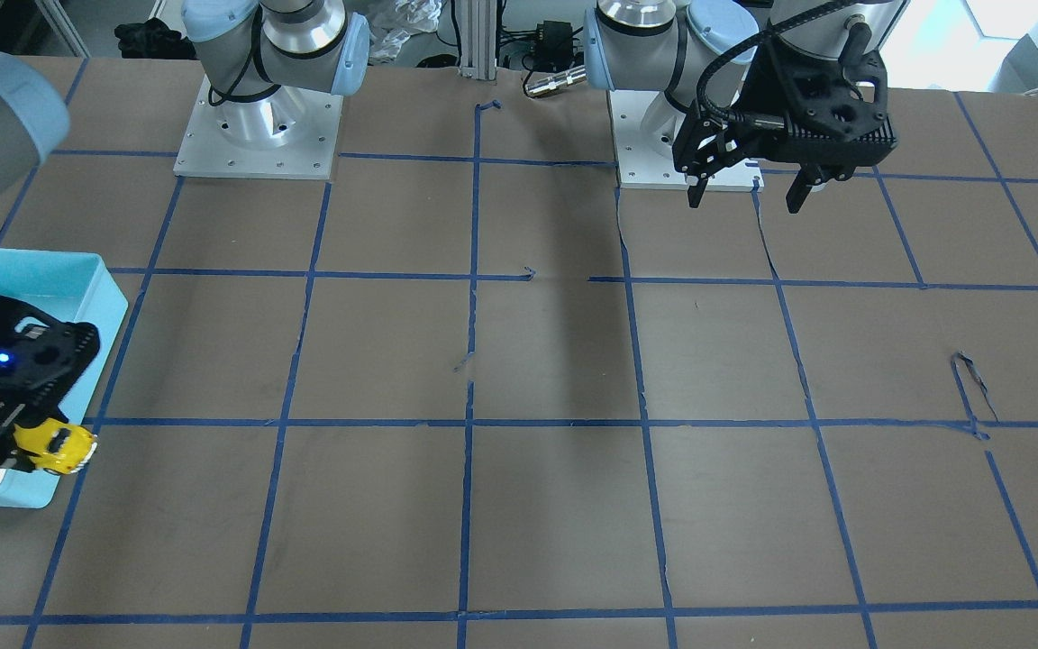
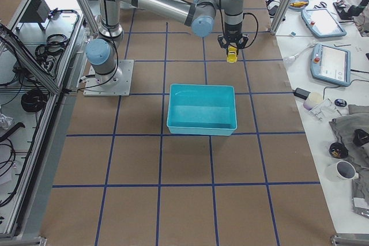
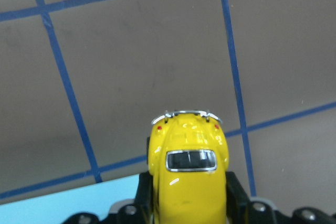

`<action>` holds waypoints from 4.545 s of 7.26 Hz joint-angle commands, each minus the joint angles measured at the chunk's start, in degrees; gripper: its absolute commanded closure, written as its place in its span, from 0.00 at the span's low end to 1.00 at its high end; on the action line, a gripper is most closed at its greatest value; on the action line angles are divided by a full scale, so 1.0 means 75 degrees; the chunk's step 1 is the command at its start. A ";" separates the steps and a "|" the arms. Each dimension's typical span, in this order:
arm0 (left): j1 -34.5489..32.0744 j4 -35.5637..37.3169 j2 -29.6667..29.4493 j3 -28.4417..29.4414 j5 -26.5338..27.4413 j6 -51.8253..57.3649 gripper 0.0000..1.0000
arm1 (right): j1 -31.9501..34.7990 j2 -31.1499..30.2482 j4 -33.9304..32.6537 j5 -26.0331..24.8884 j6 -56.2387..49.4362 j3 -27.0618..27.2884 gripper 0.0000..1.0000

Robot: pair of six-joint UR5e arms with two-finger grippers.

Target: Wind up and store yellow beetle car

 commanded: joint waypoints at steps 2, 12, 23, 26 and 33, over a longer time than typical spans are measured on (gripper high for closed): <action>0.0006 0.0005 0.0006 -0.0021 0.0024 0.0021 0.00 | -0.1297 -0.0186 0.0593 0.0133 -0.1020 0.0069 1.00; 0.0041 0.0028 0.0053 -0.0021 0.0024 0.0173 0.00 | -0.2695 0.0248 -0.0401 0.0063 -0.4022 0.2258 0.88; 0.0029 0.0017 0.0064 -0.0032 0.0012 0.0185 0.00 | -0.2683 -0.1554 0.0298 -0.0115 0.5121 0.2108 0.00; 0.0041 0.0005 0.0076 -0.0032 0.0024 0.0185 0.00 | -0.2590 -0.2106 0.2638 0.1126 0.8838 0.1257 0.00; 0.0018 0.0017 0.0053 -0.0044 0.0035 0.0185 0.00 | 0.0780 -0.2154 0.3478 0.0275 1.2394 0.0338 0.00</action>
